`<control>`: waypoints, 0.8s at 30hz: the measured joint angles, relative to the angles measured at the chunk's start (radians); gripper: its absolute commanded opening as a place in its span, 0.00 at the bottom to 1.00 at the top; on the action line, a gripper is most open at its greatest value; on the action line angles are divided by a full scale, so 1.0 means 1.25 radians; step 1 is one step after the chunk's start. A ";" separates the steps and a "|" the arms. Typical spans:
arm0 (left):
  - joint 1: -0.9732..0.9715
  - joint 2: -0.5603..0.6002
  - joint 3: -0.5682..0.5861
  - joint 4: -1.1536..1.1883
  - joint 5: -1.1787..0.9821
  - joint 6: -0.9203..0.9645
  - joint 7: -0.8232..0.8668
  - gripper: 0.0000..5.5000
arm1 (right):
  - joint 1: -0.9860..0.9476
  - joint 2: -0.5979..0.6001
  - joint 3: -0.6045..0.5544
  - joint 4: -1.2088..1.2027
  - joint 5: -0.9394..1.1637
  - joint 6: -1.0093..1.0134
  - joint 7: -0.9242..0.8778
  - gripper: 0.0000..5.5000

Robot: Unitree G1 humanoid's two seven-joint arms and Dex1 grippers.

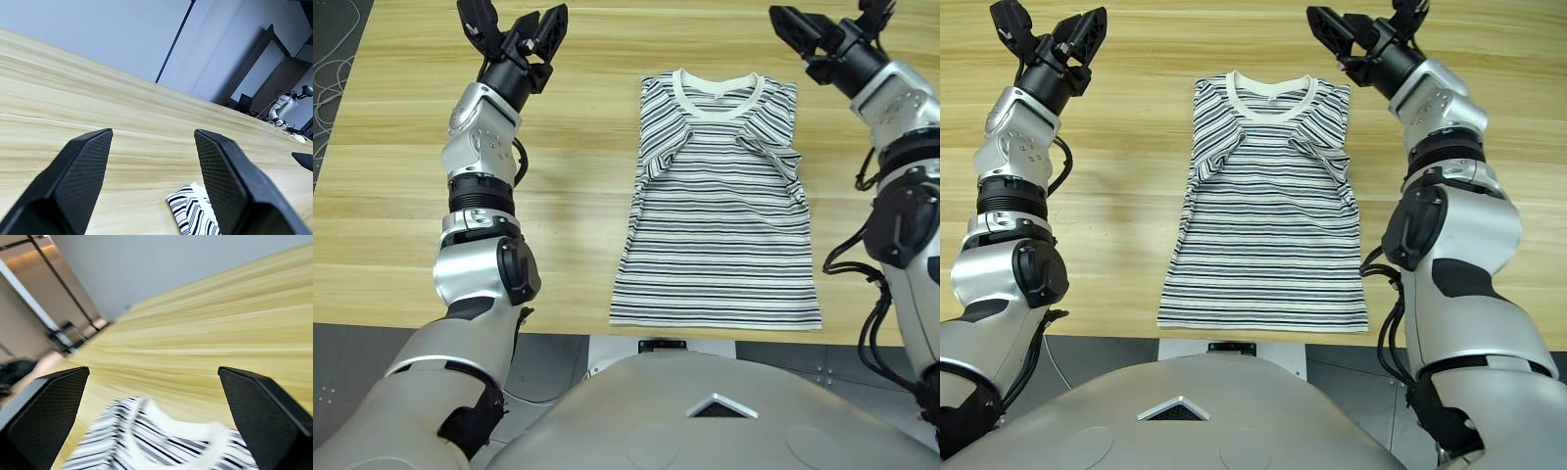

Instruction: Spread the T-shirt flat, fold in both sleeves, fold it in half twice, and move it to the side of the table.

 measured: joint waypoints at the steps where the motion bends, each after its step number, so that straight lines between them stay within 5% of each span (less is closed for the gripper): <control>1: 0.000 0.000 0.000 0.000 0.004 -0.001 0.000 0.57 | 0.022 -0.013 0.041 -0.003 -0.048 -0.036 -0.023 0.89; 7: 0.001 0.006 0.001 0.003 0.013 -0.023 0.001 0.57 | 0.132 -0.073 0.203 -0.019 -0.217 -0.191 -0.048 0.89; 24: 0.001 0.013 0.003 0.028 0.013 -0.028 0.001 0.57 | 0.196 -0.090 0.281 -0.061 -0.248 -0.255 0.011 0.89</control>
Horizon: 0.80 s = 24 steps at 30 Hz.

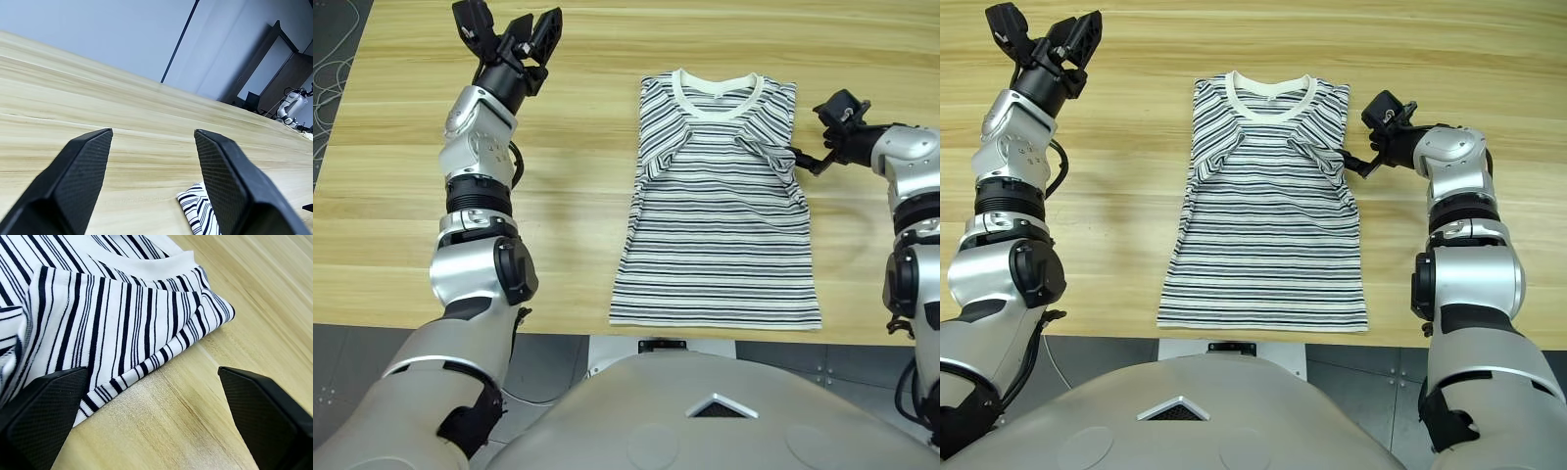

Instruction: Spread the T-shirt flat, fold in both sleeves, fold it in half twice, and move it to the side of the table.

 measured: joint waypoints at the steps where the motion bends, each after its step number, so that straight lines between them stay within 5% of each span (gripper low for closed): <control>1: 0.000 0.001 0.000 0.005 0.000 0.000 0.000 0.57 | 0.006 0.000 0.003 -0.008 0.000 -0.005 0.008 0.89; 24: -0.007 0.002 0.000 0.016 0.000 -0.002 -0.001 0.57 | 0.049 0.000 0.012 -0.101 0.010 0.011 -0.001 0.89</control>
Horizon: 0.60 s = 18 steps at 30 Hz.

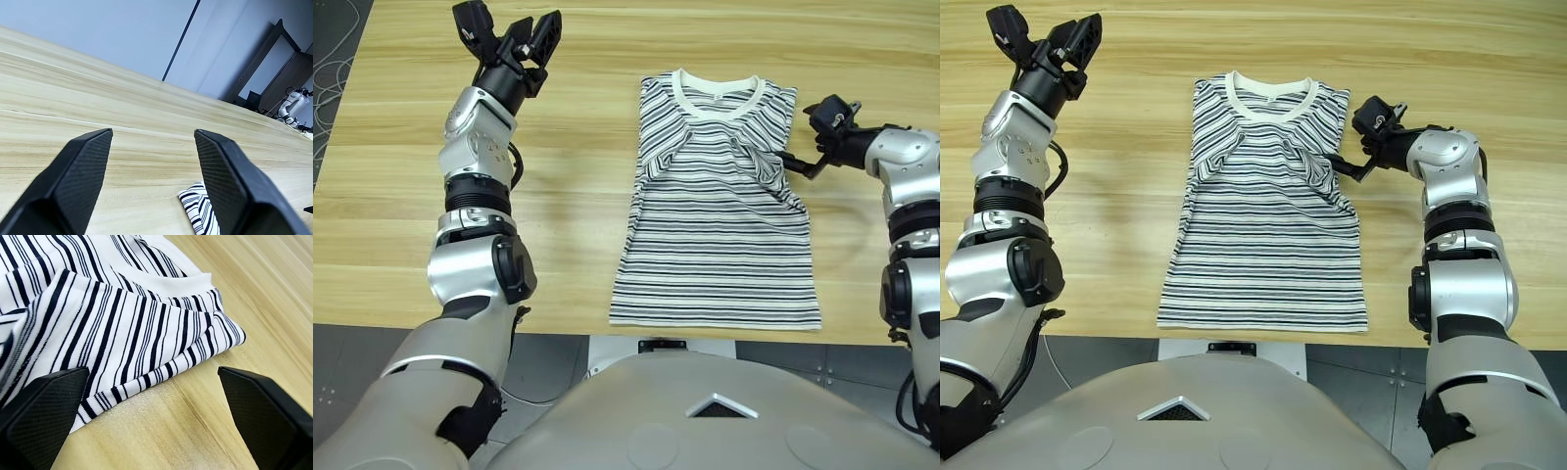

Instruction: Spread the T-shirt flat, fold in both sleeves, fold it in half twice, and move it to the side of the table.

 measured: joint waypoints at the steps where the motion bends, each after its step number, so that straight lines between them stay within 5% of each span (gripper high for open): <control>1: -0.001 0.000 0.000 0.001 0.000 0.000 0.000 0.57 | 0.000 0.000 0.000 0.000 0.000 0.001 -0.005 0.89; 18: -0.009 -0.004 -0.001 0.009 0.000 0.000 0.000 0.57 | 0.020 -0.018 -0.009 -0.128 0.022 0.029 0.022 0.89</control>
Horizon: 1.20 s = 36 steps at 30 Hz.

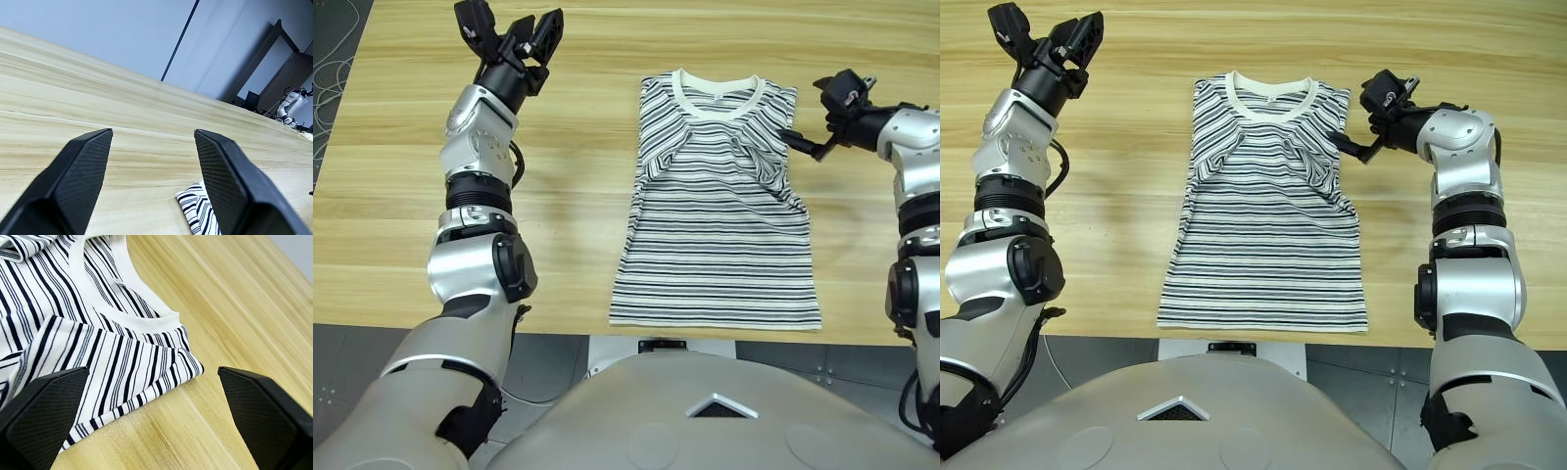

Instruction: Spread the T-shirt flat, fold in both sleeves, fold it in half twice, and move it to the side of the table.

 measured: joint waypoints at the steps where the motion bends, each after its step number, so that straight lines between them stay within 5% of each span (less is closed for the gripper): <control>1: 0.000 -0.001 0.000 0.001 0.000 0.000 0.000 0.57 | 0.015 0.000 0.001 -0.016 0.000 0.004 0.004 0.89; 17: -0.017 -0.006 0.001 0.022 0.000 -0.002 -0.001 0.57 | 0.125 0.026 0.053 -0.245 0.008 0.101 0.028 0.89; 31: -0.017 0.010 0.005 0.023 0.000 -0.003 -0.002 0.57 | 0.044 0.052 0.099 -0.087 -0.018 0.063 -0.016 0.89; 36: -0.009 0.002 -0.002 -0.034 -0.014 -0.007 -0.085 0.57 | 0.061 0.094 -0.020 -0.292 0.303 0.208 0.177 0.89</control>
